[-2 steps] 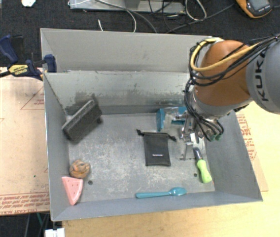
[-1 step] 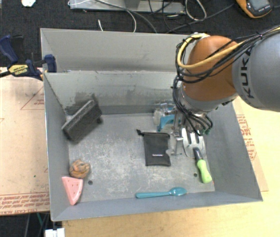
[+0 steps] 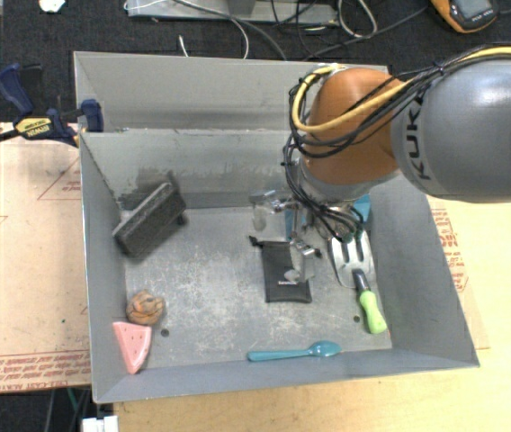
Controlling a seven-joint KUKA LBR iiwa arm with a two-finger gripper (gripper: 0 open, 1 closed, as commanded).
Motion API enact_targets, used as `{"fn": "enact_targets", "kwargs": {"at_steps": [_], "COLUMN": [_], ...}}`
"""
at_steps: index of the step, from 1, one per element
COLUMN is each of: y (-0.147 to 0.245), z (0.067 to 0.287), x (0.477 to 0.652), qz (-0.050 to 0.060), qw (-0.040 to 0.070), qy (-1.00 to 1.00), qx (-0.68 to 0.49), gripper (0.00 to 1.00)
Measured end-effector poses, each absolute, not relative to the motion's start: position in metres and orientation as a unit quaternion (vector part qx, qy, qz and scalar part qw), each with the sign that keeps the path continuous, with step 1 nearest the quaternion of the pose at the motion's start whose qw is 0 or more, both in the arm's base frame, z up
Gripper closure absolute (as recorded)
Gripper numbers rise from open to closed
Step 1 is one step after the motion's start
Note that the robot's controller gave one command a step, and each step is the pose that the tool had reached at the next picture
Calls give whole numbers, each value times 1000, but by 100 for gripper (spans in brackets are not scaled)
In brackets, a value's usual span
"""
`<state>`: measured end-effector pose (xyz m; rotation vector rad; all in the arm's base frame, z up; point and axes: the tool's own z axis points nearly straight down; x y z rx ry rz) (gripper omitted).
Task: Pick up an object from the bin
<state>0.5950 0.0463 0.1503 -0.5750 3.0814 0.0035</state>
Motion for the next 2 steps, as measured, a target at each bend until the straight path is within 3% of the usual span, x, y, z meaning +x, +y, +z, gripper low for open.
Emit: {"fn": "enact_targets", "kwargs": {"at_steps": [1, 2], "y": [17, -16], "z": [106, 82], "x": [585, 582], "qz": [1, 0], "qw": [5, 3], "qy": [984, 981], "qx": [-176, -192], "gripper": [0, 0]}}
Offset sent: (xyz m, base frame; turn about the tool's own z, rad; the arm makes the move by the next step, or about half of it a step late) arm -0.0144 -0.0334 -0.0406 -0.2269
